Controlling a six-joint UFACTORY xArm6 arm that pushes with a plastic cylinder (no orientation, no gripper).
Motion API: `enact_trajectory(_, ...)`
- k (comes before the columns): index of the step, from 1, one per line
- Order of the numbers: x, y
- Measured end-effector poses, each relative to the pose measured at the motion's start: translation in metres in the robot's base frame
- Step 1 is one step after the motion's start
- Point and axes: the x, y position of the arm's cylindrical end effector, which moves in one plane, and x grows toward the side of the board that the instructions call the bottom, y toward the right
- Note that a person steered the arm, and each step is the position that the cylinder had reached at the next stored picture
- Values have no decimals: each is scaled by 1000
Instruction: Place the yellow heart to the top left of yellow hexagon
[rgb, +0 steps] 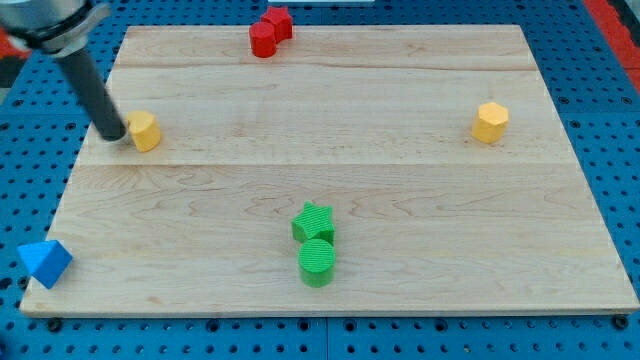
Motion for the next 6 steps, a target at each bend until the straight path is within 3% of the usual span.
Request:
enact_trajectory(4,-24,362)
enact_trajectory(5,-23,383)
enact_trajectory(6,-11,370)
